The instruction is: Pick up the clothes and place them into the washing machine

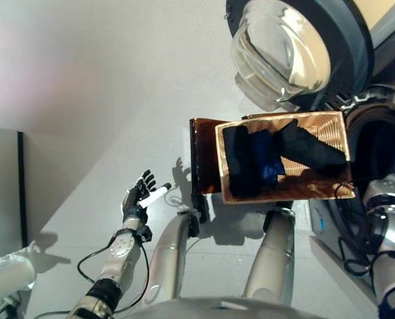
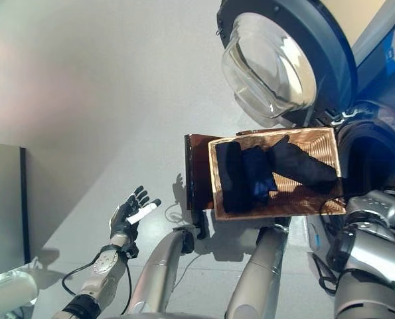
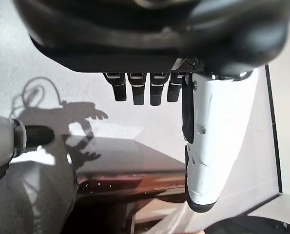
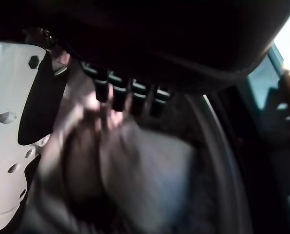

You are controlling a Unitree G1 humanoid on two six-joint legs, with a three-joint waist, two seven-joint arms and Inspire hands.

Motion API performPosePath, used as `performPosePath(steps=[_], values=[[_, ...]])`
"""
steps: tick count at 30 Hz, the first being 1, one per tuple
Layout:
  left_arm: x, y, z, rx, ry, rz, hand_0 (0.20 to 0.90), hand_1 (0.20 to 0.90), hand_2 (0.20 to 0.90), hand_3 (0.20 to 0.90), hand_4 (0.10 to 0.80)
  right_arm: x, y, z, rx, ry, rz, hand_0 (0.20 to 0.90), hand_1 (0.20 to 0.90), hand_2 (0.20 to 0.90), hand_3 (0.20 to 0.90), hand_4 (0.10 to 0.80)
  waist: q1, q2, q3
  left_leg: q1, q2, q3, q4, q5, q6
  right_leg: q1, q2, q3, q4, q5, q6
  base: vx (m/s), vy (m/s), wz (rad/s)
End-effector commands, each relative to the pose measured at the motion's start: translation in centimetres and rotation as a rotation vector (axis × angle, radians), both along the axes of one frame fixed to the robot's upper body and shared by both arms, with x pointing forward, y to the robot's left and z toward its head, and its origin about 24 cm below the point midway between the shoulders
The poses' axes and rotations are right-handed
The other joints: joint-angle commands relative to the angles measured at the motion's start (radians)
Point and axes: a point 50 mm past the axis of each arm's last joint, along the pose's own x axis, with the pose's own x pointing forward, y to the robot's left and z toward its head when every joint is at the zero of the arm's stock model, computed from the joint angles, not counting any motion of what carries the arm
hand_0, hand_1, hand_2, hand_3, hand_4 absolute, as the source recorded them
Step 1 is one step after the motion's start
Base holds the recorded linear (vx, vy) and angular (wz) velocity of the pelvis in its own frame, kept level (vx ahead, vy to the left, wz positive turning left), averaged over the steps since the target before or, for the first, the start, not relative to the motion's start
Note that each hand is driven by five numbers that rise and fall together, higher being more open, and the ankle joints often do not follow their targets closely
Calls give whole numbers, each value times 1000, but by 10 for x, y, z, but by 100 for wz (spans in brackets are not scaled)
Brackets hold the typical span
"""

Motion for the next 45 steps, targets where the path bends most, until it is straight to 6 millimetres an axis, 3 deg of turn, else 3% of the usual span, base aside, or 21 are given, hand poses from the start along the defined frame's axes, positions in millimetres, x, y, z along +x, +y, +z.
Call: performPosePath(steps=[1, 2, 9, 11, 13, 16, 20, 27, 38, 45], values=[[-8, 37, 12, 86, -75, 75, 900, 900, 900, 900, 800, -4, -7, 4, -271, 277, 170, 900, 900, 900, 900, 800, 3, -23, -33, 80, 39, -44, 8, -85, -80, 28, 19, 19, -58, 121, -48, -34, -16, 0], [-8, 39, 13, 95, -84, 76, 900, 900, 900, 900, 800, -1, -3, -1, -345, 399, 253, 900, 900, 900, 900, 800, 5, -28, -31, 80, 39, -45, 6, -81, -80, 32, 19, 16, -63, 124, -49, -45, -28, 0], [-9, 49, 16, 142, -107, 111, 900, 900, 900, 900, 800, 27, 43, -18, -703, 738, 550, 900, 900, 900, 900, 800, 4, -54, -23, 80, 49, -50, 4, -67, -82, 47, 27, 2, -76, 136, -51, -15, -11, 0], [-8, 54, 20, 160, -128, 135, 900, 900, 900, 900, 800, 35, 62, -20, -879, 809, 648, 900, 900, 900, 900, 800, 0, -62, -21, 76, 52, -53, 6, -65, -82, 47, 30, 1, -81, 139, -51, -29, -21, 4], [-8, 54, 20, 161, -128, 135, 900, 900, 900, 900, 800, 35, 62, -20, -879, 810, 648, 900, 900, 900, 900, 800, 0, -62, -22, 75, 52, -53, 6, -65, -82, 47, 30, 1, -81, 139, -51, 0, 0, 0], [-10, 61, 21, 184, -139, 159, 900, 900, 900, 900, 800, 43, 83, -14, -1149, 901, 747, 900, 900, 900, 900, 800, -6, -73, -24, 72, 56, -55, 9, -63, -82, 48, 32, -2, -84, 143, -48, 0, 0, 0], [-11, 62, 22, 193, -144, 155, 900, 900, 900, 900, 800, 50, 94, -4, -1355, 968, 794, 900, 900, 900, 900, 800, -9, -82, -30, 76, 57, -56, 1, -60, -82, 49, 33, -2, -88, 147, -43, 0, 0, 0], [-9, 61, 24, 197, -156, 144, 900, 900, 900, 900, 800, 54, 102, -6, -1538, 1096, 876, 900, 900, 900, 900, 800, -3, -84, -29, 67, 57, -55, 6, -61, -81, 45, 33, -2, -84, 143, -44, -2, -2, -2], [-2, 57, 29, 198, -186, 133, 900, 900, 900, 900, 800, 60, 118, -28, -1742, 1327, 999, 900, 900, 900, 900, 800, 10, -80, -16, 67, 52, -52, 4, -60, -78, 42, 27, -7, -80, 145, -42, 0, 0, 0], [2, 55, 35, 205, -211, 139, 900, 900, 900, 900, 800, 59, 106, -34, -1665, 1474, 943, 900, 900, 900, 900, 800, 26, -65, -11, 58, 44, -54, 12, -61, -76, 41, 20, -10, -77, 145, -43, 0, 0, 0]])
